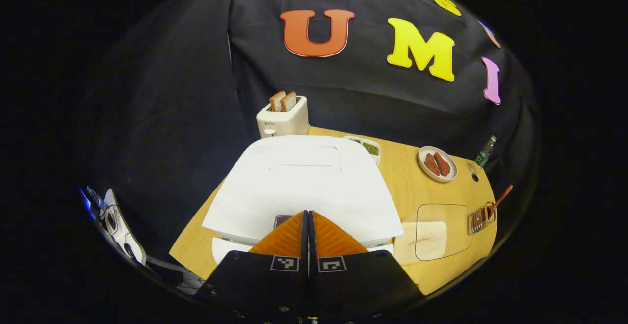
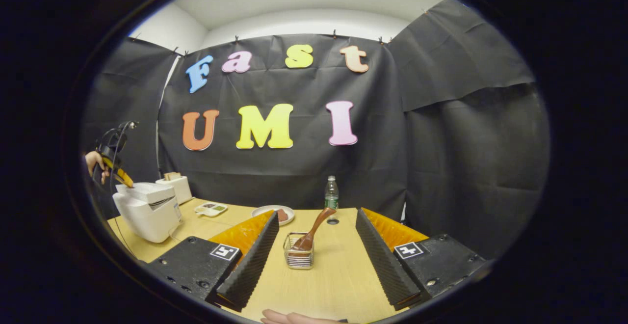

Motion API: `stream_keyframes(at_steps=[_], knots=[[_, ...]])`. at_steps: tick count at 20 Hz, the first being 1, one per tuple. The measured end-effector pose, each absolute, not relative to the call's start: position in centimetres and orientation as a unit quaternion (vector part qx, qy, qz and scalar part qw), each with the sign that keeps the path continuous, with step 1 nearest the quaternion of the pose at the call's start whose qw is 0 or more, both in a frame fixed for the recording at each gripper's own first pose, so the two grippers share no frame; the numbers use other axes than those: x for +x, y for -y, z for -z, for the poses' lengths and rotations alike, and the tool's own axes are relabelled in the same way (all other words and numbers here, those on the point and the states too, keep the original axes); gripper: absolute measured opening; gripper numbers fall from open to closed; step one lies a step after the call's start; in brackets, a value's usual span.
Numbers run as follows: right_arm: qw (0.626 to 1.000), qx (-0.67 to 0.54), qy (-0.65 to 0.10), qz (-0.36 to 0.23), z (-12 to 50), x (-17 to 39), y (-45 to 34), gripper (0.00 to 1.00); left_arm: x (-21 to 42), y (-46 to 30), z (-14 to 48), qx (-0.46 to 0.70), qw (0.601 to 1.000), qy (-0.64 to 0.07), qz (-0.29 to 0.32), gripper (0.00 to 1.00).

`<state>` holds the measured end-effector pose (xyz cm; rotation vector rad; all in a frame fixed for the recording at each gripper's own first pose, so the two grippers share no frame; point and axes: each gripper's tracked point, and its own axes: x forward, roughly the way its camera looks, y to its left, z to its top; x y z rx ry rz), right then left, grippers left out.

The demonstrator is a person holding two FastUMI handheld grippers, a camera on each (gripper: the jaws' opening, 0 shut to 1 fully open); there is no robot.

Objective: Close the left gripper, press the button to open the rice cooker; take a wooden spoon from the chopstick holder with the right hand, scoop a spoonful of rice and pour it into the rice cooker, then put the wooden spoon back into the chopstick holder.

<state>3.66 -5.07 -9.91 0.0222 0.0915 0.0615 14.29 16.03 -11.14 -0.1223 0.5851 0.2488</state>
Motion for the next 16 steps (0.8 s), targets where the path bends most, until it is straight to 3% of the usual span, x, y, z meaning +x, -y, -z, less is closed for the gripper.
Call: stream_keyframes(at_steps=[3,4,5,6,8,12,13,16], knots=[[0.998,0.012,-0.047,-0.029,10.1,3.9,5.1,0.99,15.4,-14.9,8.4,-0.051,0.963,-0.246,-0.096,0.05],[0.998,0.013,-0.050,-0.030,10.3,4.0,5.0,0.99,15.4,-14.3,7.9,-0.050,0.966,-0.241,-0.086,0.38],[0.998,0.014,-0.054,-0.032,10.6,4.2,4.9,0.99,15.3,-14.6,7.9,-0.046,0.965,-0.239,-0.093,0.55],[0.998,0.015,-0.057,-0.034,10.8,4.3,4.8,0.99,15.2,-15.1,7.7,-0.036,0.965,-0.235,-0.110,0.87],[0.997,0.015,-0.061,-0.032,11.3,4.6,4.9,0.99,15.0,-15.6,6.6,-0.015,0.967,-0.214,-0.134,0.97],[0.996,0.017,-0.076,-0.031,12.7,5.2,4.7,0.99,13.3,-15.1,3.6,-0.009,0.977,-0.163,-0.140,1.00],[0.996,0.017,-0.080,-0.032,13.1,5.5,4.6,0.99,12.8,-15.2,2.8,-0.008,0.978,-0.149,-0.143,0.96],[0.995,0.020,-0.087,-0.031,13.8,6.1,4.5,0.99,10.5,-15.1,1.0,-0.008,0.983,-0.104,-0.151,0.96]])
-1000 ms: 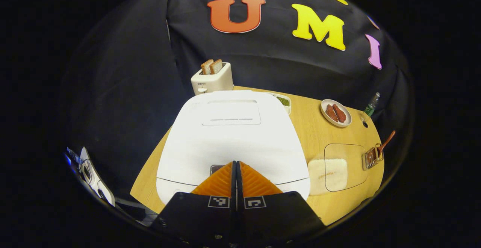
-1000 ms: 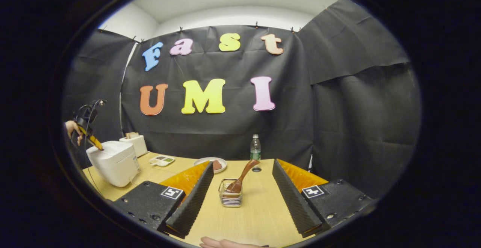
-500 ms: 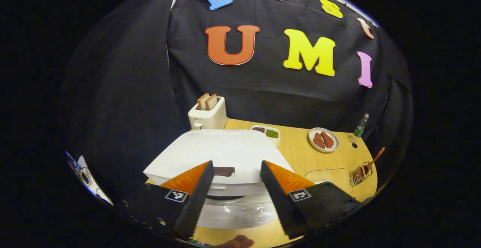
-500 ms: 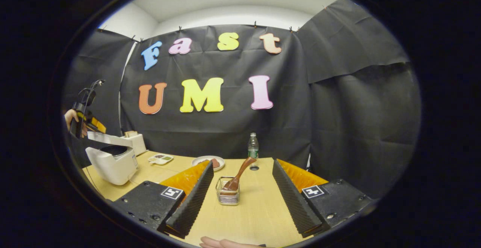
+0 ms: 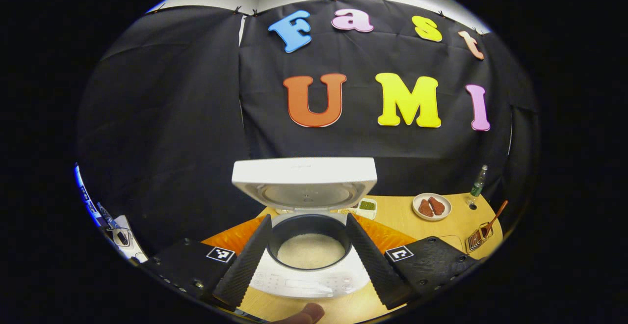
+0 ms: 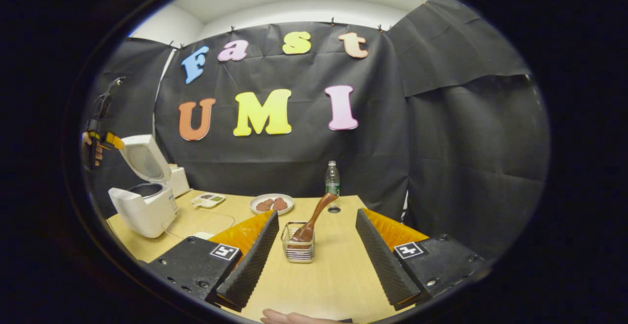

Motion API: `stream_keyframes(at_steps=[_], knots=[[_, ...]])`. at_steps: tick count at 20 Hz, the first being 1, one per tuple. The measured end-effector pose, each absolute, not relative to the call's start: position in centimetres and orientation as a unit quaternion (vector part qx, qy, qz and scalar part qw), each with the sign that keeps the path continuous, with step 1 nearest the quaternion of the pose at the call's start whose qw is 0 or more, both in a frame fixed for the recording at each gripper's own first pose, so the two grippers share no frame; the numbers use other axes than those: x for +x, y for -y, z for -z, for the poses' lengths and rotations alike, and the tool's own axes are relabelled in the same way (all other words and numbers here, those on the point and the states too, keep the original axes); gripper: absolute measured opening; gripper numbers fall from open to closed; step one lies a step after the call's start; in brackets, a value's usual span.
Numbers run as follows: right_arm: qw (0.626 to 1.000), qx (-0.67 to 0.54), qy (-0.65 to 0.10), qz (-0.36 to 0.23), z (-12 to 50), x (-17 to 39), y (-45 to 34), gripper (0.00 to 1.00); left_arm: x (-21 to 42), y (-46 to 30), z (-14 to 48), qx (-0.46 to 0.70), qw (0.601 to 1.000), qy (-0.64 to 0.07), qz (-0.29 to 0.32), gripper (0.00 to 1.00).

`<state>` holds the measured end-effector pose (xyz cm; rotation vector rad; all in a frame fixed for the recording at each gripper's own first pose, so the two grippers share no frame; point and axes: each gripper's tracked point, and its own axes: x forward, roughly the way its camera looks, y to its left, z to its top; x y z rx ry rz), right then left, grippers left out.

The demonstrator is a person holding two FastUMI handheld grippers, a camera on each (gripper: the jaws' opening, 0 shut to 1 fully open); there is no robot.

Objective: Close the left gripper, press the button to open the rice cooker; take a wooden spoon from the chopstick holder with the right hand, scoop a spoonful of rice and pour it into the rice cooker, then put the wooden spoon back into the chopstick holder.

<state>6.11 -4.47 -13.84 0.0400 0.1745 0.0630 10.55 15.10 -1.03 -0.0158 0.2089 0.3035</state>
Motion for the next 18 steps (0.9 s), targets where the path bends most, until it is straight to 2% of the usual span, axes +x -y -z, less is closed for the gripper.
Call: stream_keyframes(at_steps=[10,13,15,16,18], knots=[[0.992,0.044,-0.105,-0.047,16.2,9.4,3.8,0.99,-0.1,-10.5,2.1,-0.018,0.993,-0.012,-0.120,0.95],[0.991,0.062,-0.093,-0.078,16.2,11.1,2.1,0.99,-3.1,-8.9,2.4,-0.023,0.994,0.002,-0.110,0.95],[0.991,0.066,-0.093,-0.068,17.2,12.6,2.8,0.99,-4.6,-7.5,2.7,-0.009,0.995,0.013,-0.098,0.94],[0.991,0.069,-0.101,-0.061,18.0,13.5,3.1,0.96,-5.2,-6.9,3.0,-0.002,0.995,0.018,-0.096,0.93],[0.987,0.083,-0.122,-0.056,19.4,15.4,2.9,1.00,-6.3,-5.7,3.1,0.007,0.995,0.032,-0.091,0.93]])
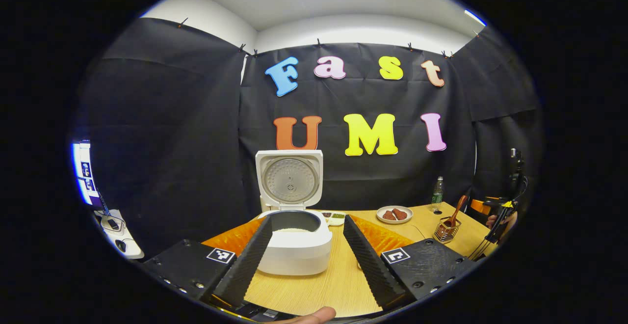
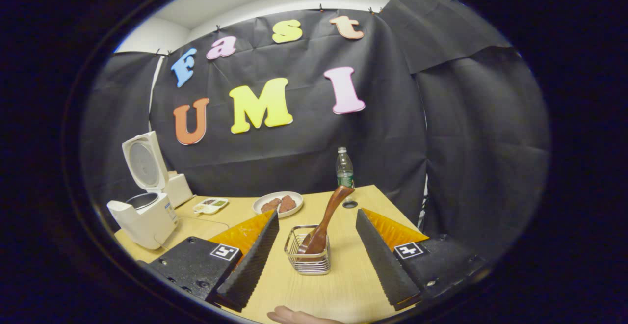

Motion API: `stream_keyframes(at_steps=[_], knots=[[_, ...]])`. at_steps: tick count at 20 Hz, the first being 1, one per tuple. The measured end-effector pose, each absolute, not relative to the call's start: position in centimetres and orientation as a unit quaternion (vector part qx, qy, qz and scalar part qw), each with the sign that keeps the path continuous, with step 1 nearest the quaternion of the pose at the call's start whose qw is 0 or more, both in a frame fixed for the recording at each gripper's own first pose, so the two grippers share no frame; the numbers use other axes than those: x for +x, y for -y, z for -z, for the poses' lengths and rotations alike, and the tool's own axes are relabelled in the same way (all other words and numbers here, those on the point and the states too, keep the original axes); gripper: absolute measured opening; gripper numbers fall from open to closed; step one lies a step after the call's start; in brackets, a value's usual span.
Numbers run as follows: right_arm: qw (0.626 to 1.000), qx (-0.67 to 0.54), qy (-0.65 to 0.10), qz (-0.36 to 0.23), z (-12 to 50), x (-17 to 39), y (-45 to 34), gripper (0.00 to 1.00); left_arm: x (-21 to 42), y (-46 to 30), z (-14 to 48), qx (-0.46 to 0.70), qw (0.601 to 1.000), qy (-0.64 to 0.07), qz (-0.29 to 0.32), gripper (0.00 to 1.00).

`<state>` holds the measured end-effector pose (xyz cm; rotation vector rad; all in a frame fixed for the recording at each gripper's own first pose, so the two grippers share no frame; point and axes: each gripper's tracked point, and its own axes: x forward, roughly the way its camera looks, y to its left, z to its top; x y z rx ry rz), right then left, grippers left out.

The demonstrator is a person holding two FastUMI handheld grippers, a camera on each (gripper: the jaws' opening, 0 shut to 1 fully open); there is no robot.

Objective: Close the left gripper, press the button to open the rice cooker; take a wooden spoon from the chopstick holder with the right hand, scoop a spoonful of rice and pour it into the rice cooker, then put the wooden spoon back into the chopstick holder.

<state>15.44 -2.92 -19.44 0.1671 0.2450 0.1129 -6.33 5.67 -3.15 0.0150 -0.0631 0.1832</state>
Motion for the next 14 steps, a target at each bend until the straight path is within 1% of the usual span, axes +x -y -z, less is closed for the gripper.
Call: stream_keyframes(at_steps=[7,9,12,14], knots=[[0.970,0.144,-0.187,-0.055,23.8,22.1,2.3,0.99,-7.4,-2.8,4.5,0.023,0.997,0.044,-0.058,0.95],[0.966,0.149,-0.206,-0.049,25.4,24.3,2.2,0.99,-7.3,-2.7,4.8,0.022,0.997,0.041,-0.057,0.95],[0.957,0.169,-0.231,-0.054,27.1,26.6,1.6,0.99,-7.4,-2.7,4.8,0.017,0.997,0.041,-0.057,0.95],[0.952,0.194,-0.232,-0.051,27.6,28.0,1.8,0.98,-7.5,-2.6,4.8,0.015,0.998,0.042,-0.053,0.95]])
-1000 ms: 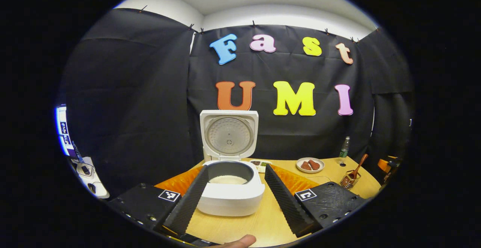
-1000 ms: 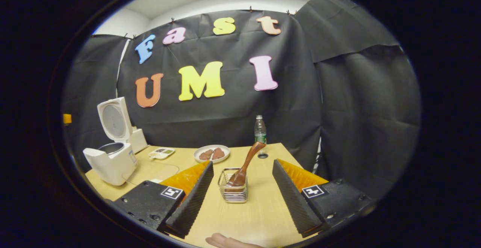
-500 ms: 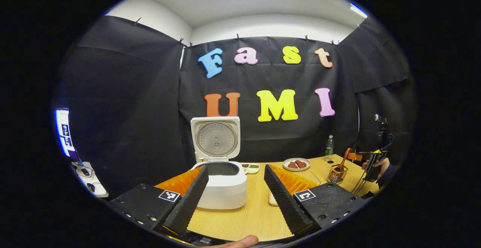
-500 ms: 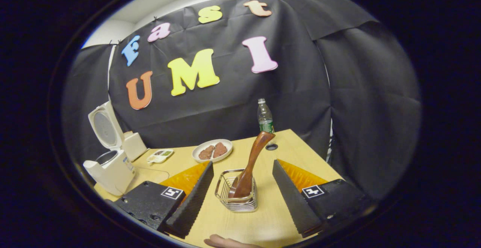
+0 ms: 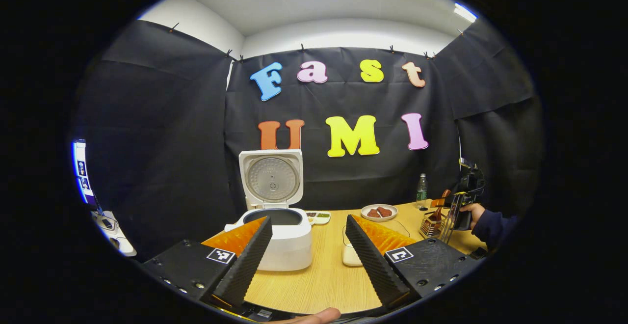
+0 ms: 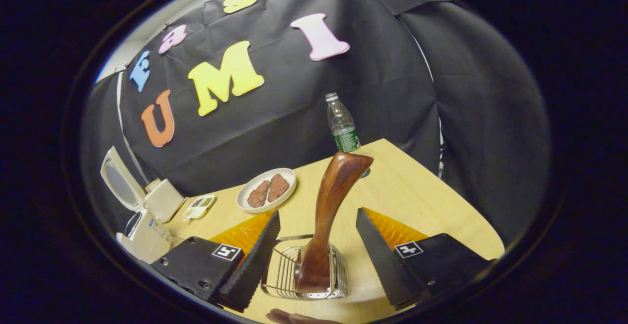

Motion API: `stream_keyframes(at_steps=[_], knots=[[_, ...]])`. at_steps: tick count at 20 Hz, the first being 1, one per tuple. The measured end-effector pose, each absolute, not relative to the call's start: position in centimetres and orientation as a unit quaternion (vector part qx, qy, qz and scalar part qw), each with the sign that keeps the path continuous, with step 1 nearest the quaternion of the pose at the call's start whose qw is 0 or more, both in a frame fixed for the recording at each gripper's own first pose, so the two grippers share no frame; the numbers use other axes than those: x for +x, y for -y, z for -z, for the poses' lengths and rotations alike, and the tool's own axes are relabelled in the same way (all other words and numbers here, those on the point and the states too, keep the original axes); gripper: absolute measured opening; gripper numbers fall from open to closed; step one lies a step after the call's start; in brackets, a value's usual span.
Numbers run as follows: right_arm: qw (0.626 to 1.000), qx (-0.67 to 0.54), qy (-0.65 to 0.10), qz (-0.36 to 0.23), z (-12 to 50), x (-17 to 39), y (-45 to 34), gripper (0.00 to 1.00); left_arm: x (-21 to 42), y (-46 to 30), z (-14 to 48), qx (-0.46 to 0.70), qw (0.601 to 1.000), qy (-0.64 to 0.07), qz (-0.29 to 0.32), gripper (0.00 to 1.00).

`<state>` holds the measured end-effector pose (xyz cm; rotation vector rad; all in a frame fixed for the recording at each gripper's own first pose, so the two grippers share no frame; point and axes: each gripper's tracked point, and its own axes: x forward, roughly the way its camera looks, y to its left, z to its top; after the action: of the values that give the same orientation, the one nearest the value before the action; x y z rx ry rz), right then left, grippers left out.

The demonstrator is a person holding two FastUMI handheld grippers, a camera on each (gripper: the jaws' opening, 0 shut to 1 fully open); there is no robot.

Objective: Close the left gripper, press the button to open the rice cooker; take a wooden spoon from the chopstick holder with the right hand, scoop a spoonful of rice and pour it into the rice cooker, then put the wooden spoon back into the chopstick holder.

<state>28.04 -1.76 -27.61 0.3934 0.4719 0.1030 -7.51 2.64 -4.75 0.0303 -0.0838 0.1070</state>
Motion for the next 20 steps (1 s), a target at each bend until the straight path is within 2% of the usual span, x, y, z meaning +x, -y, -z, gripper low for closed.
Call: stream_keyframes(at_steps=[3,4,5,6,7,8,9,10,12,20], knots=[[0.947,0.207,-0.239,-0.051,28.7,29.3,1.3,0.91,-7.6,-2.9,4.9,0.014,0.998,0.040,-0.051,0.95],[0.946,0.204,-0.246,-0.052,29.2,29.7,1.1,0.83,-7.7,-2.9,4.9,0.012,0.998,0.039,-0.050,0.95],[0.944,0.202,-0.254,-0.056,29.6,29.9,0.8,0.78,-7.8,-3.0,5.0,0.010,0.998,0.039,-0.048,0.95],[0.942,0.203,-0.260,-0.057,29.9,29.9,0.6,0.61,-7.7,-2.9,5.1,0.009,0.998,0.037,-0.046,0.95],[0.942,0.207,-0.257,-0.057,29.8,30.1,0.5,0.62,-7.6,-2.8,5.4,0.008,0.998,0.035,-0.043,0.95],[0.943,0.205,-0.258,-0.044,29.9,30.4,0.9,0.49,-7.5,-2.8,5.5,0.008,0.999,0.033,-0.042,0.95],[0.943,0.205,-0.262,-0.026,30.3,30.2,1.4,0.49,-7.6,-2.7,5.6,0.009,0.999,0.030,-0.040,0.95],[0.941,0.213,-0.264,-0.015,30.1,30.0,1.3,0.30,-7.7,-2.6,5.8,0.010,0.999,0.031,-0.036,0.95],[0.944,0.206,-0.257,-0.007,29.1,29.3,1.1,0.22,-7.8,-2.1,5.7,0.007,0.999,0.035,-0.019,0.95],[0.971,0.175,-0.164,-0.022,21.6,27.5,1.6,0.13,-8.3,-2.3,5.9,-0.001,0.999,0.036,-0.010,0.95]])
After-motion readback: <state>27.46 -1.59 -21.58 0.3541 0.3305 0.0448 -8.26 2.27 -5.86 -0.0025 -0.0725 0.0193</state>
